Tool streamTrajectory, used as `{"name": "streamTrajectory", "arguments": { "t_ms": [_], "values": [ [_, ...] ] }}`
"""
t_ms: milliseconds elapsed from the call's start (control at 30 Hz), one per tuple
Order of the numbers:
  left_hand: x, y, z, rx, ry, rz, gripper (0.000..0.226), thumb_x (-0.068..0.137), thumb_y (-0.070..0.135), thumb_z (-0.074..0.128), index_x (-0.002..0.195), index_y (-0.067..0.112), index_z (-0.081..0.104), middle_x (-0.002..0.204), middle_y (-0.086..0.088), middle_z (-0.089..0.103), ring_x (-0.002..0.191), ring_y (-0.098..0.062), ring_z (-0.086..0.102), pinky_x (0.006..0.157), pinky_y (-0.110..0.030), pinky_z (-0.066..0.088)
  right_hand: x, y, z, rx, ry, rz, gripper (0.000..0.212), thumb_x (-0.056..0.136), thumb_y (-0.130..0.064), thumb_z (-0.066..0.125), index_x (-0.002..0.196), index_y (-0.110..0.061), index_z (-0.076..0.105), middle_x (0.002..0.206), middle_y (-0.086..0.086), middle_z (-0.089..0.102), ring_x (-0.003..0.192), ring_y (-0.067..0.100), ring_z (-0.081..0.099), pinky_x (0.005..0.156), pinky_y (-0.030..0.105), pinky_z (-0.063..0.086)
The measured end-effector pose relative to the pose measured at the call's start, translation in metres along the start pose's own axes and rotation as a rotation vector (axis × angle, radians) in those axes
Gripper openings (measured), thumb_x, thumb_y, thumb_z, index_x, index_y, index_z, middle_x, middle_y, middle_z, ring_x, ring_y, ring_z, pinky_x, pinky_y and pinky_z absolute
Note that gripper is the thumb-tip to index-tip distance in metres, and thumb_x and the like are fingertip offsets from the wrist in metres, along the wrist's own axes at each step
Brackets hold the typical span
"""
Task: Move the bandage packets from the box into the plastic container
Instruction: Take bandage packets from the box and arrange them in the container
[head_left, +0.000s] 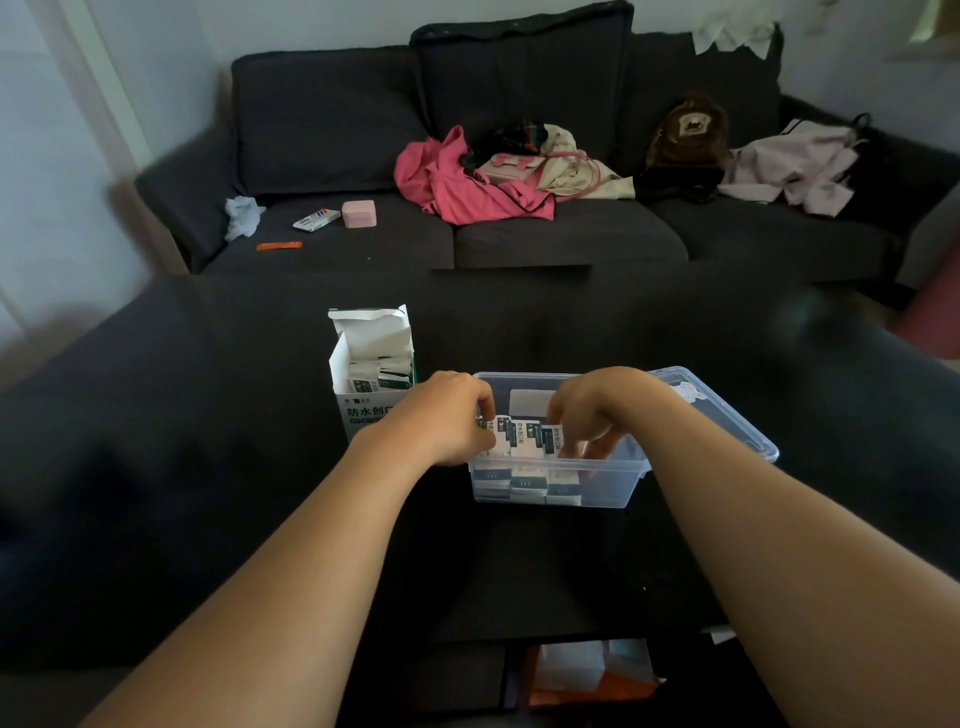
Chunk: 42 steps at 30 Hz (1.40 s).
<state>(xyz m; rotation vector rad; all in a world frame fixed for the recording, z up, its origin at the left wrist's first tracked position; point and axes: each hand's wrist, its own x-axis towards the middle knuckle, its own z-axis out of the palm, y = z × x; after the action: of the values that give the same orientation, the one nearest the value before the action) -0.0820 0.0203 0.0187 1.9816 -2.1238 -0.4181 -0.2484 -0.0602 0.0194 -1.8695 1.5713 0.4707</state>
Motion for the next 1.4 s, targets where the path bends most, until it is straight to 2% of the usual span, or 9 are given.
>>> {"name": "streamTrajectory", "arguments": {
  "t_ms": [200, 367, 467, 567, 767, 833, 1000, 1167, 1400],
  "values": [
    [0.002, 0.000, 0.002, 0.024, 0.002, 0.007, 0.026, 0.091, 0.027, 0.072, 0.117, 0.027, 0.068, 0.127, 0.001, 0.058, 0.108, -0.018, 0.059, 0.084, -0.028, 0.049, 0.001, 0.000, 0.001, 0.029, 0.028, 0.024, 0.050, 0.092, -0.009, 0.069, 0.139, -0.010, 0.055, 0.120, 0.011, 0.068, 0.089, 0.021, 0.074, 0.079, 0.032, 0.063],
    [0.004, -0.003, -0.002, 0.012, 0.074, 0.016, 0.015, 0.094, 0.039, 0.067, 0.105, 0.029, 0.067, 0.101, 0.003, 0.061, 0.086, -0.016, 0.061, 0.073, -0.032, 0.050, -0.022, -0.002, -0.012, 0.067, 0.219, -0.040, 0.039, 0.089, -0.006, 0.071, 0.126, -0.005, 0.058, 0.096, 0.015, 0.071, 0.077, 0.023, 0.075, 0.073, 0.036, 0.063],
    [0.002, -0.007, -0.018, -0.085, 0.308, 0.063, 0.006, 0.095, 0.036, 0.067, 0.092, 0.031, 0.069, 0.084, 0.006, 0.067, 0.073, -0.012, 0.063, 0.061, -0.026, 0.043, -0.033, -0.012, -0.019, 0.092, 0.439, -0.339, 0.015, 0.091, -0.010, 0.070, 0.105, -0.014, 0.066, 0.088, 0.005, 0.069, 0.069, 0.012, 0.070, 0.060, 0.023, 0.058],
    [-0.006, -0.020, -0.033, -0.276, 0.654, 0.029, 0.009, 0.088, 0.030, 0.071, 0.081, 0.025, 0.072, 0.063, 0.010, 0.066, 0.061, -0.007, 0.063, 0.058, -0.023, 0.046, -0.037, -0.036, -0.013, 0.173, 0.736, -0.615, 0.005, 0.088, -0.020, 0.076, 0.086, -0.023, 0.073, 0.082, -0.008, 0.069, 0.072, 0.002, 0.065, 0.073, 0.025, 0.057],
    [-0.019, -0.062, -0.046, -0.550, 1.041, -0.248, 0.013, 0.077, 0.016, 0.067, 0.089, 0.021, 0.066, 0.063, 0.004, 0.055, 0.056, -0.009, 0.050, 0.058, -0.026, 0.041, -0.028, -0.096, 0.012, 0.119, 0.827, -0.804, 0.010, 0.084, -0.015, 0.077, 0.089, -0.023, 0.079, 0.088, -0.005, 0.074, 0.084, 0.013, 0.068, 0.080, 0.038, 0.059],
    [-0.021, -0.075, -0.046, -0.532, 0.998, -0.331, 0.027, 0.076, 0.022, 0.070, 0.101, 0.021, 0.061, 0.077, 0.000, 0.055, 0.067, -0.015, 0.052, 0.059, -0.028, 0.037, -0.024, -0.109, 0.015, 0.063, 0.815, -0.778, 0.017, 0.084, -0.011, 0.074, 0.091, -0.026, 0.079, 0.092, -0.004, 0.074, 0.086, 0.017, 0.068, 0.079, 0.038, 0.058],
    [-0.023, -0.099, -0.032, -0.445, 0.557, -0.466, 0.058, 0.083, 0.048, 0.069, 0.131, 0.016, 0.057, 0.116, -0.004, 0.063, 0.099, -0.025, 0.065, 0.079, -0.035, 0.052, -0.016, -0.139, 0.014, -0.078, 0.843, -0.659, 0.019, 0.084, -0.012, 0.073, 0.093, -0.028, 0.076, 0.099, 0.000, 0.069, 0.090, 0.024, 0.067, 0.079, 0.040, 0.058],
    [-0.026, -0.102, -0.026, -0.467, 0.516, -0.498, 0.024, 0.095, 0.025, 0.054, 0.082, 0.012, 0.071, 0.081, -0.010, 0.073, 0.066, -0.025, 0.070, 0.056, -0.034, 0.058, -0.011, -0.156, 0.017, -0.161, 0.809, -0.571, 0.022, 0.082, -0.009, 0.076, 0.101, -0.020, 0.073, 0.105, 0.005, 0.064, 0.085, 0.027, 0.065, 0.078, 0.039, 0.057],
    [-0.028, -0.103, -0.025, -0.424, 0.515, -0.448, 0.019, 0.092, 0.026, 0.064, 0.077, 0.016, 0.070, 0.077, -0.009, 0.073, 0.064, -0.028, 0.072, 0.063, -0.041, 0.063, -0.004, -0.161, 0.024, -0.186, 0.775, -0.579, 0.015, 0.088, -0.012, 0.071, 0.095, -0.023, 0.078, 0.100, 0.004, 0.067, 0.082, 0.027, 0.066, 0.070, 0.034, 0.054]
  ]
}}
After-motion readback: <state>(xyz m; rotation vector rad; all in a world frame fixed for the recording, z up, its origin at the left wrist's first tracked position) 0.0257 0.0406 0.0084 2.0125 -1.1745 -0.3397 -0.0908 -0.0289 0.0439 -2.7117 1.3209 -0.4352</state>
